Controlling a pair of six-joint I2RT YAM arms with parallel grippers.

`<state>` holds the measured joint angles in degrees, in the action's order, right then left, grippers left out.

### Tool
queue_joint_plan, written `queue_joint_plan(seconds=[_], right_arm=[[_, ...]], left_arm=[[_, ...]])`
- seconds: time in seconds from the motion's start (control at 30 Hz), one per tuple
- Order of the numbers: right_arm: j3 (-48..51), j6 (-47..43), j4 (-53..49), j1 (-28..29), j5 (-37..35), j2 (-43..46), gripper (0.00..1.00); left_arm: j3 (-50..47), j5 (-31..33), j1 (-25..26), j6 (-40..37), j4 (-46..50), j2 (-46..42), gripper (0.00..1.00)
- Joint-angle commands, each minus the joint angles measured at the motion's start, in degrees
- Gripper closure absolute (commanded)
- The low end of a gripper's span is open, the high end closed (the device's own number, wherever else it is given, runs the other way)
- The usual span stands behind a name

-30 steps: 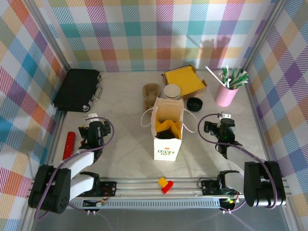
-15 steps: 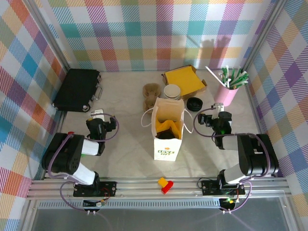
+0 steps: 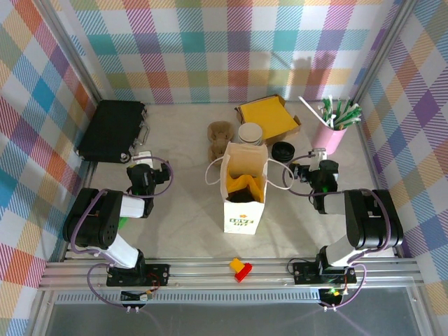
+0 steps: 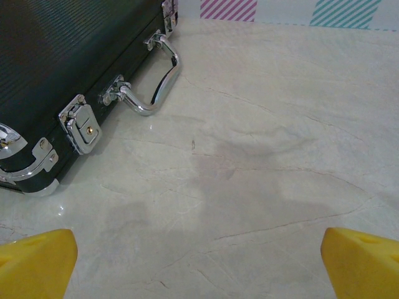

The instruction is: Pack the takeout coffee

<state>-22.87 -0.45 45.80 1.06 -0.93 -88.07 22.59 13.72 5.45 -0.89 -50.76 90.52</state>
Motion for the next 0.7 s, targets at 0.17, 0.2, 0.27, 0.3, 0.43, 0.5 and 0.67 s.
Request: queue_joint_plan(seconds=[0.17,0.2,0.27,0.3,0.43,0.5,0.67], right_arm=[[-0.86,0.71,1.4,-0.31,1.28,0.12,0.01],[-0.86,0.71,1.4,-0.29,1.28,0.1,0.01],[-0.86,0.71,1.4,-0.3,1.28,0.09,0.01],[-0.86,0.71,1.4,-0.24,1.26,0.1,0.01],[-0.92,0.71,1.31,-0.31,1.28,0.12,0.01],[-1.03,0.79,1.14,-0.29,1.41,0.02,0.01],[-0.51,0.78,1.83,-0.41,1.17,0.18,0.01]], left_arm=[[0.2,-0.41,-0.35,0.66,0.14,-0.17,0.0],[0.23,-0.43,-0.36,0.68,0.14,-0.17,0.0],[0.18,-0.36,-0.36,0.69,0.14,-0.17,0.0],[0.22,-0.42,-0.36,0.71,0.14,-0.17,0.0],[0.2,-0.43,-0.31,0.7,0.14,-0.16,0.0],[0.18,-0.36,-0.37,0.66,0.13,-0.17,0.0],[0.19,-0.47,-0.35,0.72,0.14,-0.17,0.0]])
